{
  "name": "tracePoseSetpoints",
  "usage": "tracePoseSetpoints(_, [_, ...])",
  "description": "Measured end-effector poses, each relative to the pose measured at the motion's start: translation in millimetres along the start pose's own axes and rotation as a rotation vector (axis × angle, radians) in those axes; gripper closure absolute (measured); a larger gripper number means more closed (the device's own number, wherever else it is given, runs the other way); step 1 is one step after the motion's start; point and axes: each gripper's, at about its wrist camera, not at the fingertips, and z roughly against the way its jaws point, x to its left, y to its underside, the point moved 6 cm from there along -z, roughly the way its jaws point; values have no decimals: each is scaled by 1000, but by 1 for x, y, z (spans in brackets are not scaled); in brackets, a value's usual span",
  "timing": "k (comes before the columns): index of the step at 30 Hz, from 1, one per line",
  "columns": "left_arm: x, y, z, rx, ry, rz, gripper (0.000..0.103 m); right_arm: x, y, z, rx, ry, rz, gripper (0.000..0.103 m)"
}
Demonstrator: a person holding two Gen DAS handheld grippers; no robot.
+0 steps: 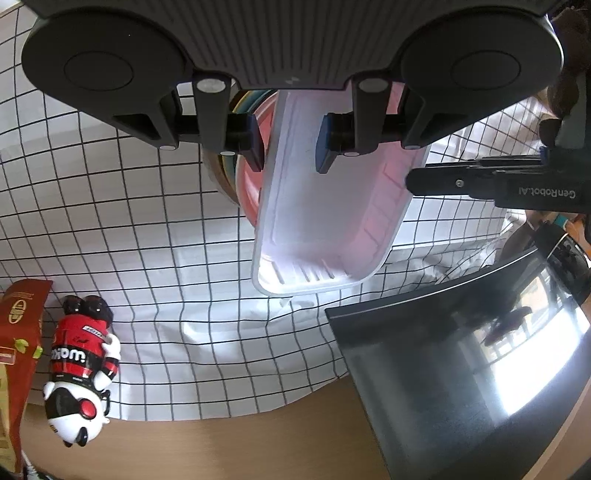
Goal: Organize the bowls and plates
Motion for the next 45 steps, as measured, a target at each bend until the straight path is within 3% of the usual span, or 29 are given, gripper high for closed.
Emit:
tracePoseSetpoints(5, [2, 3, 21, -59, 19, 19, 82, -6, 6, 14, -18, 5, -27, 72])
tracePoseSetpoints(9, [-5, 16, 52, -210, -26, -30, 82, -5, 5, 30, -65, 14, 5, 70])
tracePoseSetpoints(14, [-33, 52, 83, -364, -70, -127, 83, -5, 15, 69, -167, -4, 56, 52])
tracePoseSetpoints(16, [-49, 73, 91, -402, -119, -173, 84, -6, 25, 87, -198, 5, 84, 51])
tracePoseSetpoints(21, [-80, 131, 80, -341, -206, -216, 86, -15, 70, 119, -210, 25, 141, 44])
tracePoseSetpoints(25, [-88, 178, 66, -279, -328, -239, 86, -27, 115, 123, -135, 6, 106, 44])
tracePoseSetpoints(28, [-90, 205, 67, -253, -359, -218, 86, -30, 141, 128, -90, -6, 92, 43])
tracePoseSetpoints(36, [-111, 235, 74, -254, -360, -245, 86, -23, 162, 153, -91, 12, 134, 43])
tracePoseSetpoints(45, [-118, 236, 73, -252, -379, -261, 86, -22, 164, 153, -74, 2, 142, 43])
